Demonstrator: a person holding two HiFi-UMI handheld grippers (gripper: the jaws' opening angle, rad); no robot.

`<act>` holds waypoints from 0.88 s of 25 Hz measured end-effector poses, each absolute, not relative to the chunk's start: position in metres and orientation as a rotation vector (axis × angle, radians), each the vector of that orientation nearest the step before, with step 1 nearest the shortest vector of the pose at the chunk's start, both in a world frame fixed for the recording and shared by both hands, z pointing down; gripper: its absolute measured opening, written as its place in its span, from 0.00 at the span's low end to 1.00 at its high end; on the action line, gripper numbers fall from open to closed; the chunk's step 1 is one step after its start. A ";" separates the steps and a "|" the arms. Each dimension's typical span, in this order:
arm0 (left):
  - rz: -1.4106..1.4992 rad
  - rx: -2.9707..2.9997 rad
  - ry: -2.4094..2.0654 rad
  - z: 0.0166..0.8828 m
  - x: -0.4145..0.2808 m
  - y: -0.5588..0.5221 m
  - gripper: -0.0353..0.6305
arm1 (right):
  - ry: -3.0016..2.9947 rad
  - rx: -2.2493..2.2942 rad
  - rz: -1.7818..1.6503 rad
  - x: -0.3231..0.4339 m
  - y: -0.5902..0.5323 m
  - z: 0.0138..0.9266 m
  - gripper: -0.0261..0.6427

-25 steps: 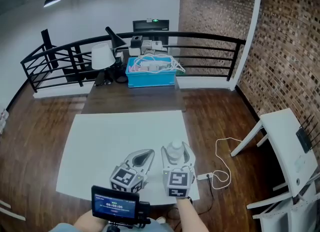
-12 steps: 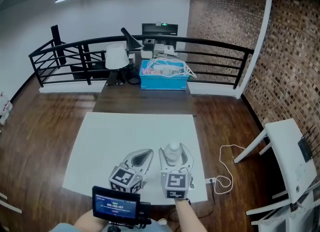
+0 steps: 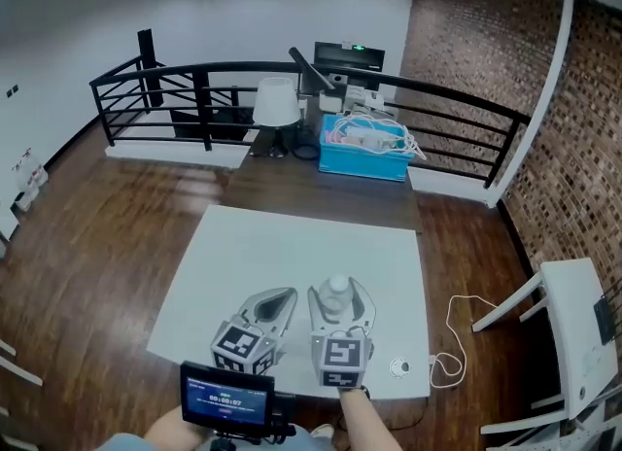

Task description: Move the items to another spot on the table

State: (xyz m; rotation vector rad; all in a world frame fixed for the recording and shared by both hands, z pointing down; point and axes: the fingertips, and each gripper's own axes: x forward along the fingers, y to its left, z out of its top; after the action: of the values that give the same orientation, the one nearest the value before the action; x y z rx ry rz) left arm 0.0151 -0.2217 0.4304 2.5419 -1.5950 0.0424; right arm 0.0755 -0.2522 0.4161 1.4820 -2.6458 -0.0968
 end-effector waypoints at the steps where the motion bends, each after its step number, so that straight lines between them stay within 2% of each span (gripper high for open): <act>1: 0.038 2.530 -1.611 0.431 0.004 -0.219 0.07 | -2.655 1.464 -0.101 0.065 -0.250 0.416 0.47; 22: 0.034 2.350 -1.865 0.437 -0.183 -0.174 0.07 | -2.800 1.170 -0.105 -0.132 -0.212 0.417 0.47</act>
State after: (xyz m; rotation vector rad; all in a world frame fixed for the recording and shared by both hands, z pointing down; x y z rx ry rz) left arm -0.1828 -0.1737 0.4368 2.3505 -1.8652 0.0343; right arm -0.1319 -0.2121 0.4167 1.1695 -2.8000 -0.1047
